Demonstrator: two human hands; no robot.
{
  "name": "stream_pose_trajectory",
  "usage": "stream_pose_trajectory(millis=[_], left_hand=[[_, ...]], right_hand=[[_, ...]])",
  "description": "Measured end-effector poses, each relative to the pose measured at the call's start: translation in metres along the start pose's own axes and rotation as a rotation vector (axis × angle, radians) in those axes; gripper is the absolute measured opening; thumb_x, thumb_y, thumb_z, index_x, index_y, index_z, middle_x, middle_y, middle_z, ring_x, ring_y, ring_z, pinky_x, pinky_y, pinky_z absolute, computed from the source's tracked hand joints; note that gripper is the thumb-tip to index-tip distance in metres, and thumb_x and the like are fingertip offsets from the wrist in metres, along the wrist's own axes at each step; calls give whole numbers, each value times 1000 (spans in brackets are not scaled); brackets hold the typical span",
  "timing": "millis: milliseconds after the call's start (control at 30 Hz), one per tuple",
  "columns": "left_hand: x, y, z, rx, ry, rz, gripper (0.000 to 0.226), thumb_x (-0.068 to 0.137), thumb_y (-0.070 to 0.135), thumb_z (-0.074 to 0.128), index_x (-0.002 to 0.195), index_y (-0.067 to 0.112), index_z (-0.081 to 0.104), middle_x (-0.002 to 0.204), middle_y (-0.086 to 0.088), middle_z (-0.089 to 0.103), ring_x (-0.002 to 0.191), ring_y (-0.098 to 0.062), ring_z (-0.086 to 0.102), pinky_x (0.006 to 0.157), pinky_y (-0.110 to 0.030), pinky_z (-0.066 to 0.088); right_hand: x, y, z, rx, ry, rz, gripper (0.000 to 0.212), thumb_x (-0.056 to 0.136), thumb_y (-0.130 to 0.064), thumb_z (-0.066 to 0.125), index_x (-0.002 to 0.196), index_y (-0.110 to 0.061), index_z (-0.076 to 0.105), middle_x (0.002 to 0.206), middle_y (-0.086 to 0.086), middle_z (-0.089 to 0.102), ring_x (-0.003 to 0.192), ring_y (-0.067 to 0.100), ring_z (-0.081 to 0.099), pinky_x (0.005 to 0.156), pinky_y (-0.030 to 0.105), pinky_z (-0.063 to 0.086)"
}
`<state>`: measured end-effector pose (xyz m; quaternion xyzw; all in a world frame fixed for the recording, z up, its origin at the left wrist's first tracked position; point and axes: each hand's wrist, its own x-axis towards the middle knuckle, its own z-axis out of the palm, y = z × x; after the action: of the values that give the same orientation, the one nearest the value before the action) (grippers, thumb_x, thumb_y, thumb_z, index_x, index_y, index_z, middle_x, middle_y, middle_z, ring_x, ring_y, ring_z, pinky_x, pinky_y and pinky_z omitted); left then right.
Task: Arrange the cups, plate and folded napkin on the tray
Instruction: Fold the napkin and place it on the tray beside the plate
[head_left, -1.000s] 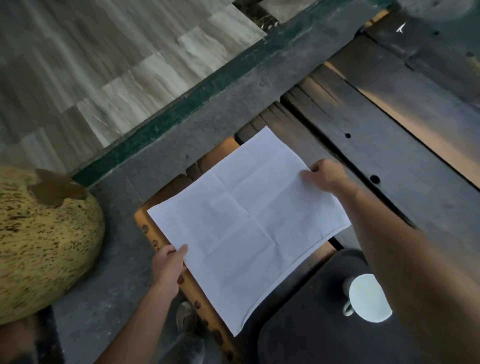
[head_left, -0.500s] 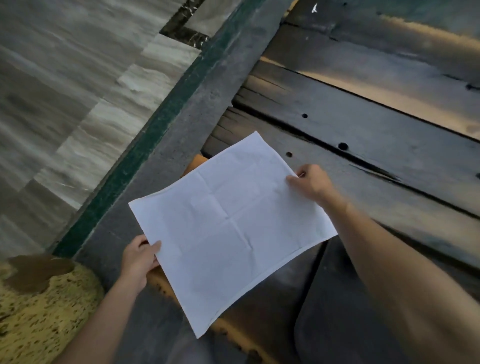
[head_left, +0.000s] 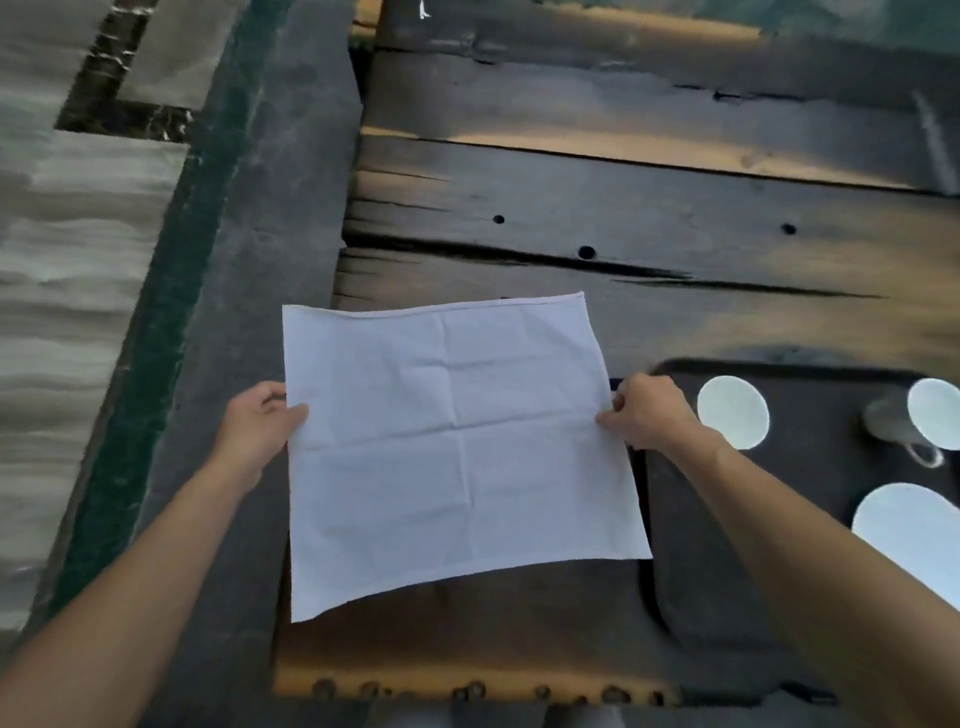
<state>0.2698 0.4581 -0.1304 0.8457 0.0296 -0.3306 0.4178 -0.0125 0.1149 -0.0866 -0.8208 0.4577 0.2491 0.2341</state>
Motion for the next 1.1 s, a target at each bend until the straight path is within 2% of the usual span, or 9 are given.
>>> stream_pose_trajectory(millis=[100,167,333,533,633,767,867,967,1100], left_hand=[[18,17,4,30,-59,78,15,88,8,70,87,23,68,86,3,76,72,-10,72,58,-27,51],[25,21,9,33,-71,119,16,87,8,71,86,23,69,85,2,76,66,-6,71,57,-24,50],[42,27,16,11,-57,159,11,86,18,78,91,23,70,92,2,75,82,-16,71,72,-32,55],[77,60,20,33,-5,192,36,88,17,77,121,13,64,100,-1,71,90,-17,70,77,-35,57],[90,79,25,40,25,231,40,88,17,78,125,16,62,103,-3,72,89,-14,70,72,-32,56],[103,92,34,175,31,310,48,91,17,76,135,22,57,105,-1,70,95,-18,67,75,-32,54],[107,96,34,466,62,474,44,91,20,74,133,23,60,106,1,63,94,-20,61,71,-30,50],[116,102,27,769,61,613,25,89,23,70,114,21,69,96,-3,65,87,-25,62,75,-38,52],[122,114,21,921,62,703,8,89,28,70,90,20,72,83,-5,66,80,-26,60,71,-41,54]], right_hand=[[-11,7,5,-48,20,54,30,80,-35,67,63,-10,61,65,3,63,61,21,56,51,30,39],[-15,11,11,-84,53,60,28,82,-35,67,68,-11,63,65,2,60,64,24,55,56,31,39],[-14,6,19,-187,114,49,13,78,-23,65,83,-12,59,83,11,67,82,39,64,63,33,42],[42,-11,-5,-130,300,-192,55,91,-21,64,142,-8,46,138,21,53,122,42,51,98,44,43],[78,-21,-23,-152,268,-252,63,96,-20,59,153,-8,34,152,22,40,136,43,41,111,44,36],[107,-29,-36,-169,242,-273,51,92,-15,60,141,-4,50,135,27,53,128,40,48,105,39,40],[115,-29,-44,-207,241,-299,40,88,-10,60,127,-6,60,119,22,64,122,37,51,94,35,43],[119,-25,-51,-278,222,-328,28,87,-12,64,114,-11,71,108,14,71,109,35,59,78,27,36],[117,-16,-59,-289,220,-350,20,86,-22,71,105,-16,73,104,12,72,97,35,63,76,29,39]])
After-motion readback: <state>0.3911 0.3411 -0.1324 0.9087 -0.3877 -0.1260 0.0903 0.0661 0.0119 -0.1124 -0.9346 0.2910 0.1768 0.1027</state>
